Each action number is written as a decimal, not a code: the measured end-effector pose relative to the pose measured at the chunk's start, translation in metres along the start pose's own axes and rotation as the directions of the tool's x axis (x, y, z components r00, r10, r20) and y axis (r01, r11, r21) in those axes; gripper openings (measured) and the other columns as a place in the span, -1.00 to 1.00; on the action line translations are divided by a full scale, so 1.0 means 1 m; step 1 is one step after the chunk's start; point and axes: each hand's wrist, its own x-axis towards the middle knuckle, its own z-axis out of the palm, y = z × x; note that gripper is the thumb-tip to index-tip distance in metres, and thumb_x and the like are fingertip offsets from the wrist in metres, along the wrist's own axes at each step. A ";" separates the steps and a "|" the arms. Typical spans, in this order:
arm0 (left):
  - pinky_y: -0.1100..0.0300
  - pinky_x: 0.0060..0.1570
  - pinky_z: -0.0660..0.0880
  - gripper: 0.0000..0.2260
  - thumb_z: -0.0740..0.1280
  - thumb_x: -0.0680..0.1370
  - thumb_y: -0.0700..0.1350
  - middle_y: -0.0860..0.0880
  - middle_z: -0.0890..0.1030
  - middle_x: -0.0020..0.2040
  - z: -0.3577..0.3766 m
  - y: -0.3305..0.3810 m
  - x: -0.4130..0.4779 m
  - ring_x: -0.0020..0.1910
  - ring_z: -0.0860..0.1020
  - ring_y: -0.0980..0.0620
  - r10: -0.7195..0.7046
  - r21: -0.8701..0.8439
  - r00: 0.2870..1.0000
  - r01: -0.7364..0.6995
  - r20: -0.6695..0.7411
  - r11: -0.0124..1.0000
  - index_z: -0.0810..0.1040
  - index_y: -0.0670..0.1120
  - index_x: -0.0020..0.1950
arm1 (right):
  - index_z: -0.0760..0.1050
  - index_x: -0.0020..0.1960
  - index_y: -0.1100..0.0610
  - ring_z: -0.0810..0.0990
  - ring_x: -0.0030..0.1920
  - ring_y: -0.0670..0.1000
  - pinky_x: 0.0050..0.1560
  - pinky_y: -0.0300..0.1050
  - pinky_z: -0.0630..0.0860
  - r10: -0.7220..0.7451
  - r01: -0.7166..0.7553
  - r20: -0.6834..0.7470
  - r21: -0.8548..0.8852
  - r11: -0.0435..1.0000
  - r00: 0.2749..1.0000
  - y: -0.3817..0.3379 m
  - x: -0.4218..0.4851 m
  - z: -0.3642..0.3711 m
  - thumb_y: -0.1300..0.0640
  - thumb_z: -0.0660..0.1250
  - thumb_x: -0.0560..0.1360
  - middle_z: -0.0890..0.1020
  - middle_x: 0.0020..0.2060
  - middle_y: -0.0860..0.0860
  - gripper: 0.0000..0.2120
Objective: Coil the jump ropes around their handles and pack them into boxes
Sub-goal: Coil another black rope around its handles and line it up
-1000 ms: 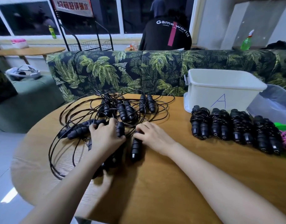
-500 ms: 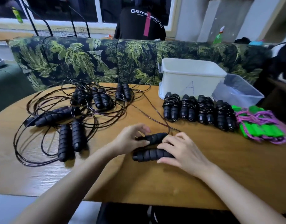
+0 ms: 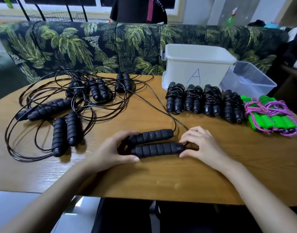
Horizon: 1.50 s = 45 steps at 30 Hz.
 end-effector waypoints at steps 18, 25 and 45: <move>-0.04 0.27 0.44 -0.50 0.29 0.58 0.18 0.03 0.29 0.50 0.018 0.003 0.021 0.27 0.40 -0.03 0.244 0.562 0.962 -0.272 0.125 0.782 0.28 0.21 0.51 | 0.26 0.48 -0.19 -0.25 0.54 -0.26 0.51 -0.02 -0.12 -0.017 0.064 0.263 -0.173 0.983 0.965 -0.003 0.037 -0.014 -0.53 0.17 0.27 0.02 0.55 -0.32 -0.15; -0.02 0.20 0.48 -0.54 0.25 0.56 0.15 -0.02 0.42 0.40 -0.025 -0.029 0.003 0.16 0.47 -0.06 0.203 0.625 0.979 -0.176 0.028 0.761 0.39 0.09 0.45 | 0.45 0.36 0.04 0.28 0.46 -0.13 0.50 -0.29 -0.17 -0.161 0.196 0.156 -0.247 0.949 0.975 0.000 0.047 -0.003 -0.31 0.16 0.49 0.48 0.34 -0.08 -0.41; -0.11 0.24 0.37 -0.40 -0.04 0.52 0.19 -0.08 0.33 0.50 0.016 -0.005 0.056 0.30 0.37 -0.20 -0.058 0.630 0.988 0.138 -0.145 0.765 0.36 0.05 0.51 | 0.54 -0.21 0.11 0.53 -0.33 0.05 -0.18 -0.04 0.48 -0.228 0.052 -0.301 -0.496 0.867 0.926 -0.046 -0.005 0.032 -0.06 0.14 0.60 0.58 -0.38 -0.04 -0.65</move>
